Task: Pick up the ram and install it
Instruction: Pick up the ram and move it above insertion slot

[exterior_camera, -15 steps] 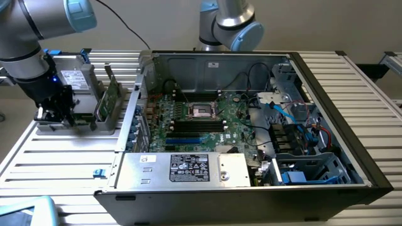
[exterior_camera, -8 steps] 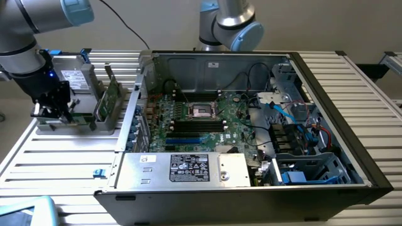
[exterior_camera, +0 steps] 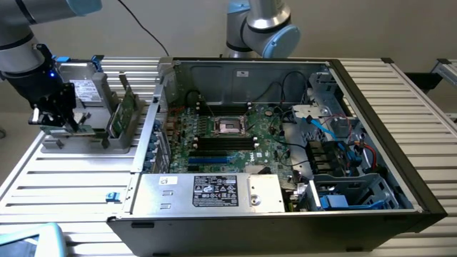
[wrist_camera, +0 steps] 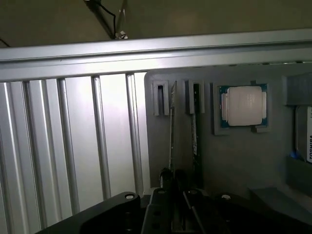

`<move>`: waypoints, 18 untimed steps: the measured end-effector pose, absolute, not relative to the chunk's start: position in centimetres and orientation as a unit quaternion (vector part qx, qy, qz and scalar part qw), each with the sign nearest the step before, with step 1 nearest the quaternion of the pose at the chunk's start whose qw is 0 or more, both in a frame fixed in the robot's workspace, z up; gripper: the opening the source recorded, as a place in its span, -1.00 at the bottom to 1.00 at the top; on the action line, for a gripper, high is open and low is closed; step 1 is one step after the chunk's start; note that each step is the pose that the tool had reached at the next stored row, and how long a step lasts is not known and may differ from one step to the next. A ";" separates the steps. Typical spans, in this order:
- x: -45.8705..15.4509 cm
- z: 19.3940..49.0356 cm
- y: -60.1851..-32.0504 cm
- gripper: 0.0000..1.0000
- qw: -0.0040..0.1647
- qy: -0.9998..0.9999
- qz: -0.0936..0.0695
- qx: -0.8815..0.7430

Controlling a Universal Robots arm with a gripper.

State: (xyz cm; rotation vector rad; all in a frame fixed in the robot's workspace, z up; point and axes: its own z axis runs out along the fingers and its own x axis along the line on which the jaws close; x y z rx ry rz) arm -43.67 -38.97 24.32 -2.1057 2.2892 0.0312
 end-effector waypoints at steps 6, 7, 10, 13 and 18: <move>-43.7 26.0 -39.1 -0.69 0.015 0.736 0.014 -0.677; -43.7 26.2 -39.1 -0.69 0.014 0.736 0.015 -0.677; -43.7 26.9 -39.2 -0.69 0.011 0.736 0.018 -0.677; -43.7 27.8 -39.4 -0.69 0.008 0.736 0.020 -0.677; -43.7 29.9 -40.2 -0.69 0.005 0.736 0.023 -0.677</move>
